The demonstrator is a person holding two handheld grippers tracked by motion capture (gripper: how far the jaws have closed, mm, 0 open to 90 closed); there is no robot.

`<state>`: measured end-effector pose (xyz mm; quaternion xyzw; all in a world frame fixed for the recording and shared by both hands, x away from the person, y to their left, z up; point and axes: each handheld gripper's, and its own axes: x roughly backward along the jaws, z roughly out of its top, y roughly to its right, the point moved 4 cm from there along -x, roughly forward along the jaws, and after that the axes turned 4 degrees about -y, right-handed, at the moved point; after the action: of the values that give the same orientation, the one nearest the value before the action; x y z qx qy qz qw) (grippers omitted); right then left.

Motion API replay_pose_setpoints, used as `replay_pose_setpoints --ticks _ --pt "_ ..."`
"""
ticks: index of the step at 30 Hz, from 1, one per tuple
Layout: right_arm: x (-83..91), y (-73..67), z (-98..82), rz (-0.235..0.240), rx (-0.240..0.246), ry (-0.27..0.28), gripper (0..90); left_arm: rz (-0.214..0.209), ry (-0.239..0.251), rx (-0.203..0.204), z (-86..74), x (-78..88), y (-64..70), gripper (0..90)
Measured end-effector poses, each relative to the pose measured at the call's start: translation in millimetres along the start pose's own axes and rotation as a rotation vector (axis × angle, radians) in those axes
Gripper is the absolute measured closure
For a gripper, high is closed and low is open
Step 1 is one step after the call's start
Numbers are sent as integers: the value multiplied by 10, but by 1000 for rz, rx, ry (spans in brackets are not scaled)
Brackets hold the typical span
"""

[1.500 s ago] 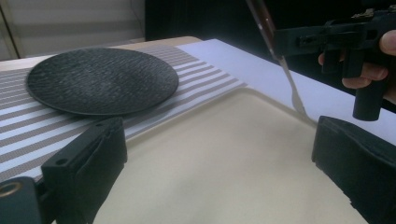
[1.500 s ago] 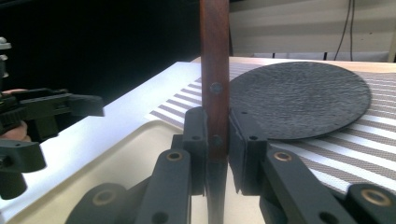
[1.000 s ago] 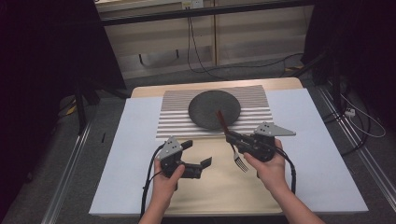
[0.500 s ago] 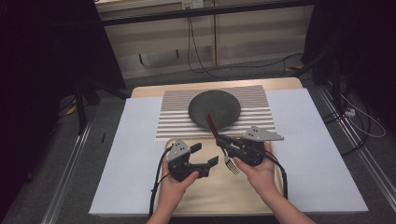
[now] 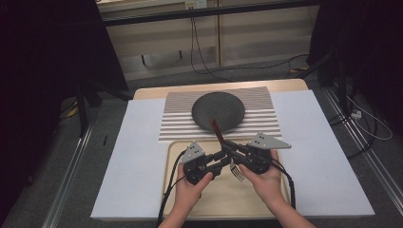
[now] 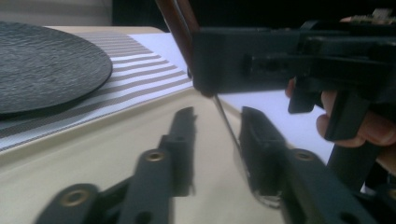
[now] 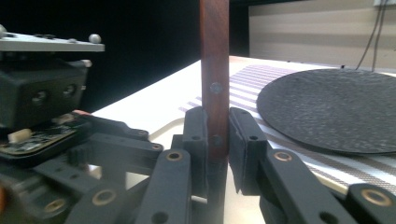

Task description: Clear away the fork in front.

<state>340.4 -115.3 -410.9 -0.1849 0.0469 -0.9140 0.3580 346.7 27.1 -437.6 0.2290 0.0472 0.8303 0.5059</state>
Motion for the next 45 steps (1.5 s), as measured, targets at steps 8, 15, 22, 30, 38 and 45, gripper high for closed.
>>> replay_pose_setpoints --ticks 8,15,22,30,38,45 --pt "62 -30 39 10 -15 39 784 -15 8 8 16 34 -9 855" --pt "66 -50 72 57 7 76 706 -57 -13 49 31 183 -67 892" --pt "107 -37 100 77 56 85 503 -46 -24 49 40 351 -122 893" --pt "207 127 19 15 90 53 344 -35 -48 53 48 598 -180 893" --pt "293 301 -91 -21 104 24 236 -27 -53 94 34 795 -297 892" --pt "363 429 -131 -59 100 17 197 -26 -83 108 15 856 -337 892"
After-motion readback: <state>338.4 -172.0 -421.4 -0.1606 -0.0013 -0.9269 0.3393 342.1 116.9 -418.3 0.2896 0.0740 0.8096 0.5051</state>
